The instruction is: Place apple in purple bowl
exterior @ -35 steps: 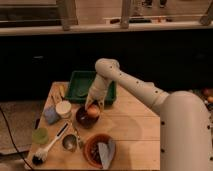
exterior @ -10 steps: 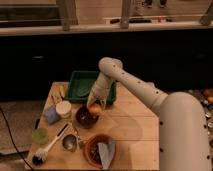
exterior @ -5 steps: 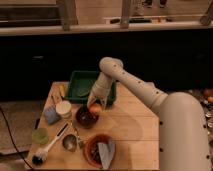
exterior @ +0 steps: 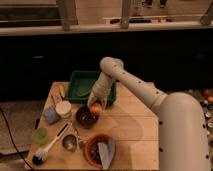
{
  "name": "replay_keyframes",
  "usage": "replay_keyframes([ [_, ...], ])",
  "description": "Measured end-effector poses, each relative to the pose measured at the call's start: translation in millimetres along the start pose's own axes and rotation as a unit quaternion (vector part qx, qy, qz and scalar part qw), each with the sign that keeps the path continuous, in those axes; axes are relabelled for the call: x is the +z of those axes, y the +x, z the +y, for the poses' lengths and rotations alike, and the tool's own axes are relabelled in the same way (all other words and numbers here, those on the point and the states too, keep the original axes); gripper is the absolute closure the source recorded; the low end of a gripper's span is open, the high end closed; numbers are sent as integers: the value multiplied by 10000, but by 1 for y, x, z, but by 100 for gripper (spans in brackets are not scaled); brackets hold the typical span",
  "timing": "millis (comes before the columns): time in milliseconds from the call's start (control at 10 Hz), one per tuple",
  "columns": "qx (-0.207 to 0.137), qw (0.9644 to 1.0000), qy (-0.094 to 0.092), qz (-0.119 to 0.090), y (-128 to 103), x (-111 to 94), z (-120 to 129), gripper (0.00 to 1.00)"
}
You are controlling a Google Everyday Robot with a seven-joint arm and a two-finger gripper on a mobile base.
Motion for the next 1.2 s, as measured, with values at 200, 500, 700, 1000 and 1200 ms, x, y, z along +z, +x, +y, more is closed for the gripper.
replay_keyframes([
  [200,-11,10000,16,5,1,-1,1,71],
  [500,-34,10000,31,10,2,-1,2,71],
  [700,-57,10000,40,10,3,-2,2,71],
  [1000,-135,9999,6,-52,4,0,-3,91],
  [1200,-248,9996,-29,-156,6,6,-14,100],
])
